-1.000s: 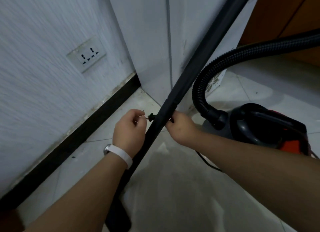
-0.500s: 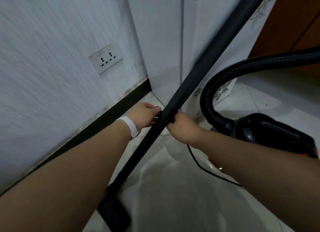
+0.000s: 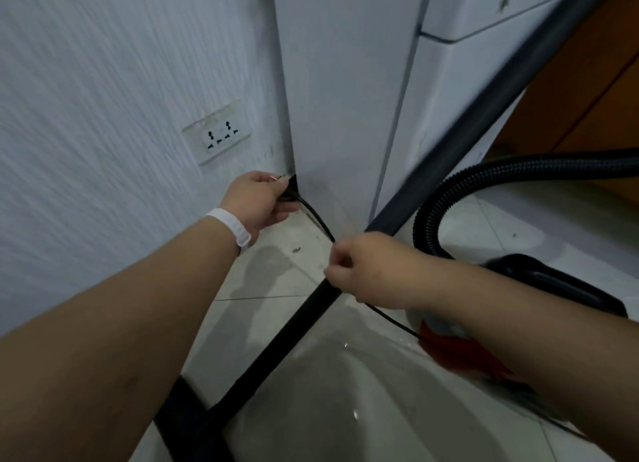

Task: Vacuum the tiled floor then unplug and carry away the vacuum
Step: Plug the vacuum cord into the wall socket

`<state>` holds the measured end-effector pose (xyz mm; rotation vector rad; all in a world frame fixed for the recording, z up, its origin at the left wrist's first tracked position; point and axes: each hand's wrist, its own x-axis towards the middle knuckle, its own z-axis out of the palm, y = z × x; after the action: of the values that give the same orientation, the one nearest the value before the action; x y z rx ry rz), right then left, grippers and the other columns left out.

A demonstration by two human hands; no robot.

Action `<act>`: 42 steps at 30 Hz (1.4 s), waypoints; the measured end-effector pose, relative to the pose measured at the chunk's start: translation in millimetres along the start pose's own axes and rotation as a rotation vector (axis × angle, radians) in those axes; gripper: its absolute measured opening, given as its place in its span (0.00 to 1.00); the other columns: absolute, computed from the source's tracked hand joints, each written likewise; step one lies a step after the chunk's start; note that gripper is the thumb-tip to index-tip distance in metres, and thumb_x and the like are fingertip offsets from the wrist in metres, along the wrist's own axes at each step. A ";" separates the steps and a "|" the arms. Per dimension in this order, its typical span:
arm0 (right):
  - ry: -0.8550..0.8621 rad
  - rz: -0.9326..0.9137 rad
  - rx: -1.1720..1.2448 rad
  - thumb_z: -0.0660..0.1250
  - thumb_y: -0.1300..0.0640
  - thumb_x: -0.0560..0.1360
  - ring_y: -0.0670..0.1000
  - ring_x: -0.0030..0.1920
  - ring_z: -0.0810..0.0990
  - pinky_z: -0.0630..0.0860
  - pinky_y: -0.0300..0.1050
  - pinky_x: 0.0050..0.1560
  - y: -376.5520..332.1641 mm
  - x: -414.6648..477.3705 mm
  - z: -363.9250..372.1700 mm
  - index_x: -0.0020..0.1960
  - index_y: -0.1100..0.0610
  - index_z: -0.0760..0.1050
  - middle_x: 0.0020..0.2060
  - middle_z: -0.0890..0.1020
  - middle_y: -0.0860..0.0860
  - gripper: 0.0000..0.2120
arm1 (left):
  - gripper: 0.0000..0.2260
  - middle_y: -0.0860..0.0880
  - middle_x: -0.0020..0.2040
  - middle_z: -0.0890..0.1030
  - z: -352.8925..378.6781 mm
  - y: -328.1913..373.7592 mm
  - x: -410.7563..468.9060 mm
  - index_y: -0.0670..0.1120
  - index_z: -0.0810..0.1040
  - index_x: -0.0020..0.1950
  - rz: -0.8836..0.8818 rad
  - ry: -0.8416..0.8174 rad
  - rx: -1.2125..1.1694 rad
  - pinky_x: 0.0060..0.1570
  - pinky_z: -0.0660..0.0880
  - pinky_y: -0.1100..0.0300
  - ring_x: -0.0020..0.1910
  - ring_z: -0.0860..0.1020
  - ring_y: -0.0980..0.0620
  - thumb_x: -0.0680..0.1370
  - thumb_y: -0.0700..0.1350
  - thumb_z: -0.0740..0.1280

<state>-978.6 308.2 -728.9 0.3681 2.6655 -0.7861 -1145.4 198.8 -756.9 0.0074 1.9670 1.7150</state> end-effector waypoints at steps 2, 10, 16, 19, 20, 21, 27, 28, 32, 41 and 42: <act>0.165 -0.022 0.103 0.63 0.48 0.78 0.49 0.43 0.79 0.79 0.47 0.46 -22.4 7.7 -4.6 0.52 0.51 0.78 0.41 0.80 0.45 0.09 | 0.03 0.46 0.43 0.81 -5.7 7.1 6.8 0.47 0.72 0.47 0.015 -0.009 -0.044 0.33 0.78 0.62 0.32 0.82 0.53 0.81 0.42 0.64; 0.352 0.133 0.218 0.62 0.47 0.80 0.57 0.63 0.75 0.74 0.54 0.63 -52.8 92.1 4.7 0.74 0.54 0.64 0.66 0.74 0.54 0.25 | 0.03 0.48 0.45 0.80 -41.6 20.0 41.6 0.48 0.76 0.53 0.059 0.062 -0.227 0.31 0.76 0.61 0.33 0.80 0.52 0.80 0.42 0.65; 0.339 0.140 0.273 0.58 0.50 0.83 0.51 0.37 0.76 0.67 0.41 0.33 -65.8 128.6 10.7 0.46 0.55 0.73 0.34 0.75 0.48 0.12 | 0.06 0.50 0.42 0.79 -48.0 25.0 59.7 0.47 0.77 0.55 0.070 0.062 -0.347 0.29 0.73 0.65 0.30 0.77 0.54 0.78 0.42 0.67; 0.379 0.111 0.300 0.59 0.52 0.83 0.46 0.30 0.70 0.63 0.41 0.30 -72.1 134.6 12.2 0.37 0.51 0.68 0.30 0.72 0.48 0.16 | 0.03 0.48 0.43 0.81 -43.6 25.5 64.2 0.48 0.77 0.45 0.046 0.033 -0.439 0.29 0.70 0.63 0.28 0.78 0.55 0.77 0.43 0.69; 0.397 0.102 0.308 0.59 0.52 0.83 0.46 0.30 0.69 0.63 0.42 0.30 -73.5 137.1 12.8 0.36 0.50 0.66 0.30 0.71 0.48 0.17 | 0.04 0.48 0.42 0.82 -41.3 24.9 65.1 0.48 0.76 0.43 0.036 0.016 -0.493 0.31 0.68 0.61 0.29 0.79 0.55 0.78 0.44 0.68; 0.419 0.089 0.317 0.59 0.53 0.83 0.46 0.29 0.69 0.64 0.43 0.30 -74.2 139.7 13.7 0.35 0.50 0.65 0.29 0.71 0.48 0.17 | 0.05 0.49 0.41 0.82 -38.7 24.2 65.8 0.48 0.76 0.42 0.029 -0.003 -0.546 0.32 0.68 0.60 0.30 0.79 0.54 0.78 0.44 0.68; 0.483 0.053 0.342 0.59 0.52 0.83 0.47 0.28 0.68 0.64 0.45 0.31 -70.5 155.0 29.4 0.35 0.50 0.66 0.28 0.70 0.48 0.17 | 0.07 0.50 0.40 0.83 -46.3 12.1 69.8 0.48 0.78 0.41 0.043 0.024 -0.530 0.34 0.70 0.59 0.37 0.82 0.48 0.79 0.45 0.67; 0.481 0.054 0.346 0.59 0.52 0.83 0.47 0.28 0.68 0.63 0.44 0.30 -71.4 156.0 32.1 0.35 0.50 0.66 0.27 0.70 0.48 0.17 | 0.07 0.50 0.40 0.83 -49.9 10.0 69.1 0.47 0.77 0.41 0.023 0.006 -0.524 0.33 0.69 0.60 0.36 0.82 0.49 0.79 0.45 0.68; 0.491 0.034 0.365 0.60 0.53 0.83 0.42 0.27 0.69 0.62 0.39 0.28 -79.5 160.6 33.3 0.35 0.48 0.66 0.28 0.71 0.45 0.17 | 0.06 0.45 0.40 0.84 -56.1 -1.9 64.8 0.45 0.77 0.42 -0.020 -0.060 -0.485 0.32 0.74 0.62 0.31 0.81 0.53 0.78 0.44 0.68; 0.445 -0.041 0.337 0.60 0.51 0.82 0.54 0.41 0.82 0.81 0.55 0.45 -114.4 199.3 18.3 0.56 0.55 0.74 0.41 0.82 0.52 0.09 | 0.10 0.48 0.43 0.85 -79.0 -2.7 73.0 0.42 0.83 0.54 0.060 -0.035 -0.397 0.34 0.79 0.65 0.42 0.84 0.52 0.80 0.45 0.66; 0.450 -0.051 0.342 0.60 0.51 0.81 0.54 0.41 0.82 0.81 0.58 0.46 -115.5 200.3 17.7 0.56 0.55 0.74 0.40 0.82 0.52 0.10 | 0.10 0.48 0.44 0.85 -81.5 -0.9 72.7 0.43 0.83 0.55 0.072 -0.031 -0.356 0.34 0.79 0.64 0.43 0.84 0.52 0.80 0.46 0.66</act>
<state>-1195.3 234.3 -765.6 0.6286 2.9504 -1.3176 -1239.1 148.1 -780.6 -0.0218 1.6319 2.0766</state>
